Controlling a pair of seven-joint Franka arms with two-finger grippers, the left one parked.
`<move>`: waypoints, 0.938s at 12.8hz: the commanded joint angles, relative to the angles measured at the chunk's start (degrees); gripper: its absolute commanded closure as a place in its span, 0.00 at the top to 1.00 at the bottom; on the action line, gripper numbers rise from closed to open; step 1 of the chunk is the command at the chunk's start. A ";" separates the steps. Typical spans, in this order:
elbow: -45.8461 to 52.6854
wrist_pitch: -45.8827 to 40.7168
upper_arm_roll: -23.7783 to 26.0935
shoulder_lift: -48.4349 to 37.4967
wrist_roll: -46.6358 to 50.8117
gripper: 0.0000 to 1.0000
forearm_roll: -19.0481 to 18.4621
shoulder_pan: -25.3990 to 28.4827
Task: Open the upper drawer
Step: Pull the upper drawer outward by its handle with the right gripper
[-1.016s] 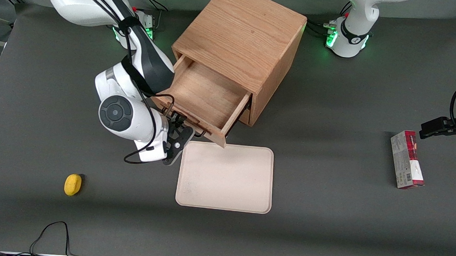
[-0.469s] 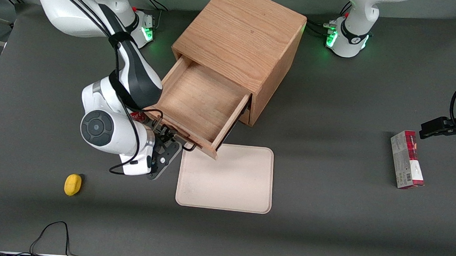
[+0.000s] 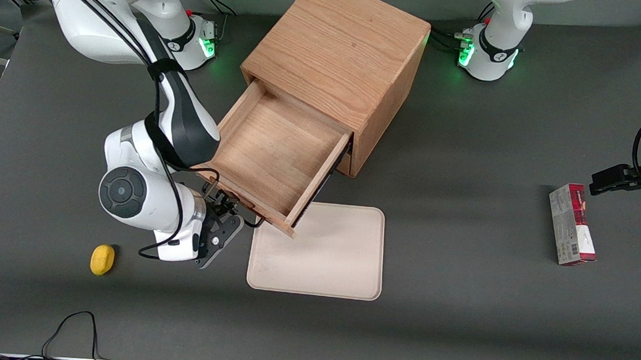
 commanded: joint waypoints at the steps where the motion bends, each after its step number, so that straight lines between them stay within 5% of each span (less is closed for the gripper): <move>1: 4.05 0.16 -0.25 2.42 -1.04 1.00 -1.65 -0.68; 12: 8.09 -8.35 0.37 -0.47 -0.95 1.00 -0.95 -1.47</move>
